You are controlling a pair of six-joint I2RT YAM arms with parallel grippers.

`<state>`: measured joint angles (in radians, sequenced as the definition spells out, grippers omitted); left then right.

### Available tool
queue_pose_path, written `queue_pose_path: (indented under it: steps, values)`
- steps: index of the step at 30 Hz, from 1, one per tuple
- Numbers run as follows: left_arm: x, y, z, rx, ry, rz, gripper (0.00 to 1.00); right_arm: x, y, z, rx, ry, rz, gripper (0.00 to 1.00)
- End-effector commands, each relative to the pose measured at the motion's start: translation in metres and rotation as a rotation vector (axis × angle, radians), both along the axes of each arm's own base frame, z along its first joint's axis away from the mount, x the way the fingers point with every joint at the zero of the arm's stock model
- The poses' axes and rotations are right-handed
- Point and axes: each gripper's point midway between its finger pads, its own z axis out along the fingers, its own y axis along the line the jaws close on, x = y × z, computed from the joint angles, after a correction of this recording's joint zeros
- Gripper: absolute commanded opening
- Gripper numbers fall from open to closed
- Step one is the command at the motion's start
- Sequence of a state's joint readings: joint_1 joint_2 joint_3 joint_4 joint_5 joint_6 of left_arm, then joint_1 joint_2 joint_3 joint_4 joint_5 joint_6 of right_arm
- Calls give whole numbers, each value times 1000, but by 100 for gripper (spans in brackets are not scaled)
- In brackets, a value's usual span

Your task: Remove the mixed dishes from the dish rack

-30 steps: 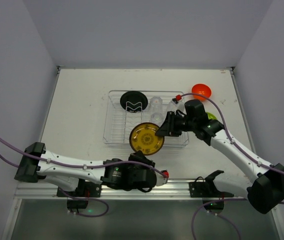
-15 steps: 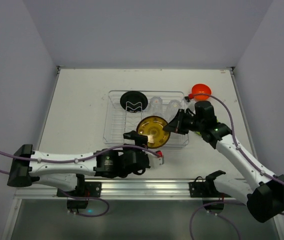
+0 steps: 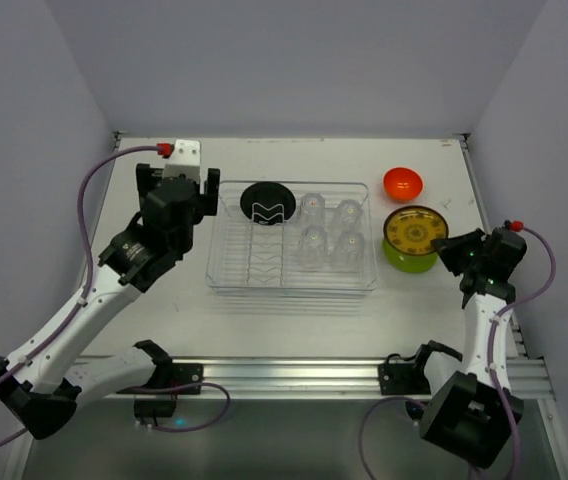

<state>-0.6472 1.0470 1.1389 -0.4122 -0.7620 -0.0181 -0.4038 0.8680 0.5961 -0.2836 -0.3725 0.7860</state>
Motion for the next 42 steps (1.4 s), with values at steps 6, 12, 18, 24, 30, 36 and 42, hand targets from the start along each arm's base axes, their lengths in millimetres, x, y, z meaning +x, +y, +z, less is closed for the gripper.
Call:
queue_pose_path:
  steps: [6,12,18,24,30,36,42]
  values:
    - [-26,-3,-16,-251,22,-26,100,12,-60,-32,15,27,-193,0]
    - [-37,2,-38,-278,76,10,100,8,-66,-59,-3,107,-212,4]
    - [-38,-5,-43,-295,85,-33,100,13,-58,-74,3,152,-158,10]
    - [-37,-3,-39,-303,61,-24,100,23,-43,-82,-33,199,-98,15]
    - [-38,3,-32,-302,32,-5,100,23,-43,-85,-30,211,-105,43]
    - [-34,-9,-43,-317,78,-30,100,27,-44,-73,-73,203,-104,56]
    - [-27,-20,-52,-349,122,-18,100,35,-38,-74,-130,257,-82,74]
